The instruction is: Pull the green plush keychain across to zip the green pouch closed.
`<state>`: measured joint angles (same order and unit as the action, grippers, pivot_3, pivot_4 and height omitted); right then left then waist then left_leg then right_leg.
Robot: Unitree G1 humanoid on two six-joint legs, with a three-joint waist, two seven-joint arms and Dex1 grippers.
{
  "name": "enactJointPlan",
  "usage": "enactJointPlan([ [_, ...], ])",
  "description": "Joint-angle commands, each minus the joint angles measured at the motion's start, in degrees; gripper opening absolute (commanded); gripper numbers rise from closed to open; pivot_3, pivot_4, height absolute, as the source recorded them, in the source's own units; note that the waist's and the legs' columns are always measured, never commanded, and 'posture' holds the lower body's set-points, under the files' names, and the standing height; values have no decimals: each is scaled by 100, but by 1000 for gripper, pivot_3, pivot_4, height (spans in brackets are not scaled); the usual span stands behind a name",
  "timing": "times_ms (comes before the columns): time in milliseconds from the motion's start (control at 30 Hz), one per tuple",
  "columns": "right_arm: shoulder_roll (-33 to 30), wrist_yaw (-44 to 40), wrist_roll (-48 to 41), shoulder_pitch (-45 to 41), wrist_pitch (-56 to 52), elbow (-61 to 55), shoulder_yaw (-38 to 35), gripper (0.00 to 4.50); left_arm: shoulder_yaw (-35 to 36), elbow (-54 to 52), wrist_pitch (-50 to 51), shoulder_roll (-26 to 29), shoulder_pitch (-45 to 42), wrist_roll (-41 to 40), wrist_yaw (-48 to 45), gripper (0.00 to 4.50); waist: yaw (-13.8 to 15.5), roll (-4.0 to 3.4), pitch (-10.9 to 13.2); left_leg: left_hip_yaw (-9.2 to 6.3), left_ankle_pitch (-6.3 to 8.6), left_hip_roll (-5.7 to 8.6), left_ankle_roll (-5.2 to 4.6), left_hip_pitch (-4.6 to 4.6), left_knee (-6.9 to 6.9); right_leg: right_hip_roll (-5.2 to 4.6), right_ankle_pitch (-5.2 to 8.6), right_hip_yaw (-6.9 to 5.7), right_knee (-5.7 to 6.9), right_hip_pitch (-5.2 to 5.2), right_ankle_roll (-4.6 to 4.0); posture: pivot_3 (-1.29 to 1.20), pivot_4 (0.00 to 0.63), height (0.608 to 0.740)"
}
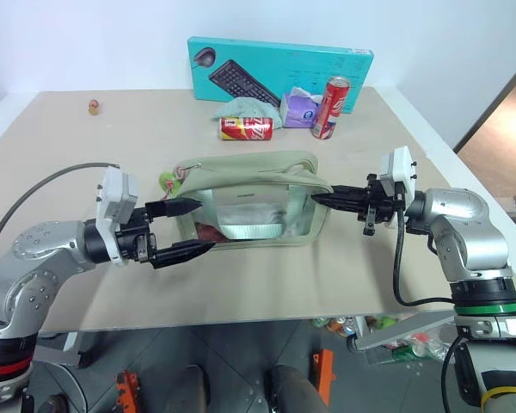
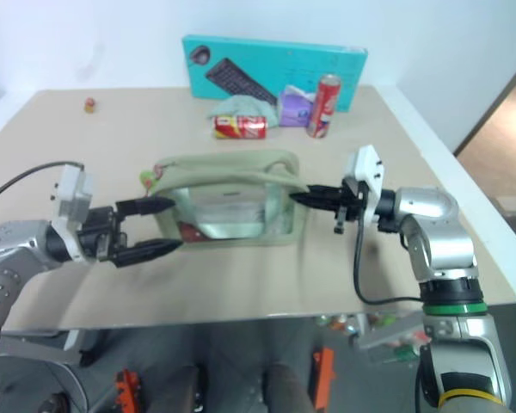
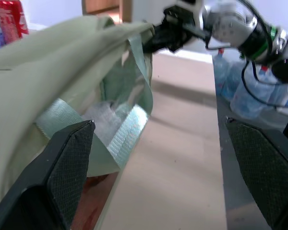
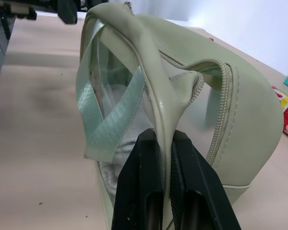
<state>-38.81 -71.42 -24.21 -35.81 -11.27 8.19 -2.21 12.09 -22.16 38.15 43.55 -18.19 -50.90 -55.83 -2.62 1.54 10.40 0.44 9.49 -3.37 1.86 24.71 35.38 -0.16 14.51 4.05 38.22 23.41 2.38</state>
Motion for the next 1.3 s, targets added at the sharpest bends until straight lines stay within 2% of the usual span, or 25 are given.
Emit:
enactJointPlan([
  [33,-135,-72,17,-10,133,-36,-113,34,424,-171,144,135,-154,-292,259,4500,0,0,0,0,0,0,0,0,0,0,-1,0,0,-1,0,0,150,740],
  [233,-160,-49,52,97,237,-2,-153,34,1147,332,204,176,-240,-400,888,4500,1,0,0,0,0,0,0,-1,0,0,0,0,0,-1,0,0,150,740],
  [333,-145,-4,51,97,249,-6,-158,34,1214,728,-338,323,-56,307,787,4500,1,0,0,0,0,1,0,-3,0,0,-1,0,1,-1,-1,0,150,740],
  [533,-112,18,65,47,297,9,-112,34,818,1675,-1373,182,-192,1249,481,4500,3,0,0,3,-1,2,1,-4,0,-1,-2,1,1,-2,-2,0,150,740],
  [700,-110,46,98,22,309,-48,-77,34,398,2181,-1698,27,-453,1507,7,4500,5,0,-1,5,-1,0,1,-4,0,0,-3,1,1,-1,-3,0,150,740],
  [833,-167,73,97,79,283,-127,-119,34,245,2461,-1486,-109,-780,1346,-248,4500,5,0,-1,5,-1,0,1,-2,0,0,-3,1,1,0,-2,0,150,740],
  [1067,-217,98,126,88,281,-144,-124,34,-126,3578,-2029,-11,-1443,1917,-1017,4500,5,0,-1,5,-1,1,1,-3,0,1,-4,1,1,0,-1,0,150,740],
  [1300,-269,138,130,132,267,-202,-152,34,-381,4649,-2484,-142,-2124,2318,-1591,4500,7,0,0,4,-1,3,1,0,0,1,-3,1,1,0,1,0,150,740],
])
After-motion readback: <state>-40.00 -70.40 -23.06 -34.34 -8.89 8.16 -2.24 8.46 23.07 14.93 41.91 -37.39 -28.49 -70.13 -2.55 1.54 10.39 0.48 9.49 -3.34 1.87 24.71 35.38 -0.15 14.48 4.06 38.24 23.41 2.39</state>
